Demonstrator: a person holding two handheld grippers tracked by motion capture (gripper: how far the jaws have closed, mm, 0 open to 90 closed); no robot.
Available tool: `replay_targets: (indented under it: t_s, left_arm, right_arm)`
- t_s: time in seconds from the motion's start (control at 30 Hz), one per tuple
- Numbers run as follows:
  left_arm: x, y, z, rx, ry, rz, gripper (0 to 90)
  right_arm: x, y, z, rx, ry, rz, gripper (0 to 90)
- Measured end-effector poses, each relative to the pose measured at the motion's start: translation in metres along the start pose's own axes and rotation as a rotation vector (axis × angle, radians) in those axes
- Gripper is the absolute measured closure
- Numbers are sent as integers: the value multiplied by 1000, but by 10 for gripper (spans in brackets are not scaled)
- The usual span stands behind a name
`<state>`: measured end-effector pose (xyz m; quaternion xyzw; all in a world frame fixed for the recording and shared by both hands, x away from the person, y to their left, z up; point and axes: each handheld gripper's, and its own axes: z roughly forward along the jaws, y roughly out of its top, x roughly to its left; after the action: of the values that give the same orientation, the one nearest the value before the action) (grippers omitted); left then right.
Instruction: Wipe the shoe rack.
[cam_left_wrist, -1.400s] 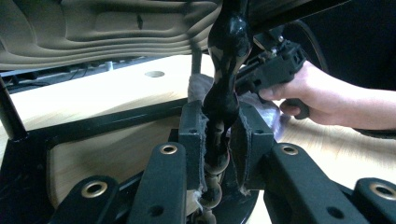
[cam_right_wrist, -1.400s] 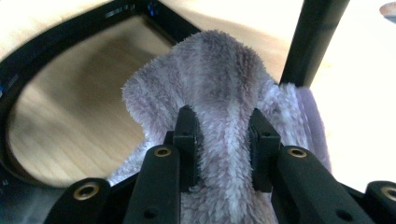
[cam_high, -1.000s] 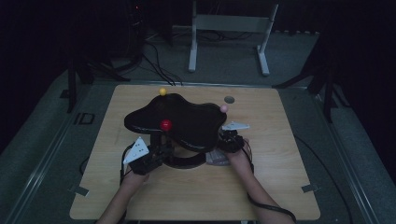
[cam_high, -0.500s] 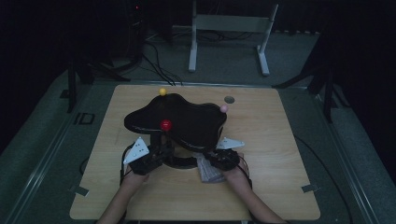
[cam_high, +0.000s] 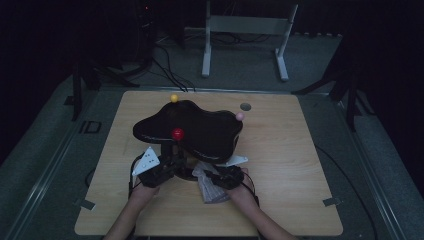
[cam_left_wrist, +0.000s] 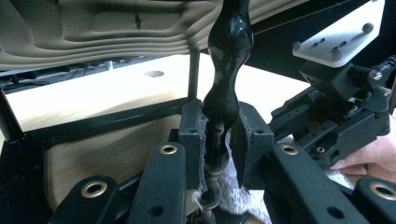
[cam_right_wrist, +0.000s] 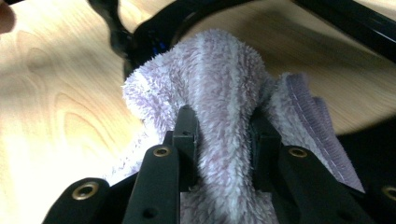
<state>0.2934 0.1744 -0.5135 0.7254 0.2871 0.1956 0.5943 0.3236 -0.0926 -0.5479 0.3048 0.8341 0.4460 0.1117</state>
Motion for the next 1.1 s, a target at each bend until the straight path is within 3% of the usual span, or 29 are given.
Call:
replay_targets:
  t_s: [0.07, 0.2, 0.3, 0.47, 0.57, 0.63, 0.8, 1.1]
  left_arm:
    - [0, 0, 0, 0, 1, 0, 755]
    - [0, 0, 0, 2, -1, 0, 755]
    - [0, 0, 0, 5, -2, 3, 755]
    - [0, 1, 0, 5, -4, 5, 756]
    - [0, 1, 0, 7, -3, 7, 756]
    - [-1, 1, 0, 7, -3, 7, 756]
    - [-1, 1, 1, 7, -6, 9, 756]
    - [0, 1, 1, 6, -11, 13, 757]
  right_arm:
    - [6, 2, 2, 10, 12, 4, 699]
    - [17, 9, 10, 10, 45, -64, 690]
    - [21, 11, 15, 14, 49, -78, 690]
    - [8, 6, 9, 14, 67, -58, 691]
    - [-3, 2, 1, 27, 50, -24, 691]
    - [-11, -2, -3, 23, 48, -31, 692]
    - [-30, -8, -12, 14, -3, -42, 695]
    - [-63, -9, -17, -2, -86, 16, 695]
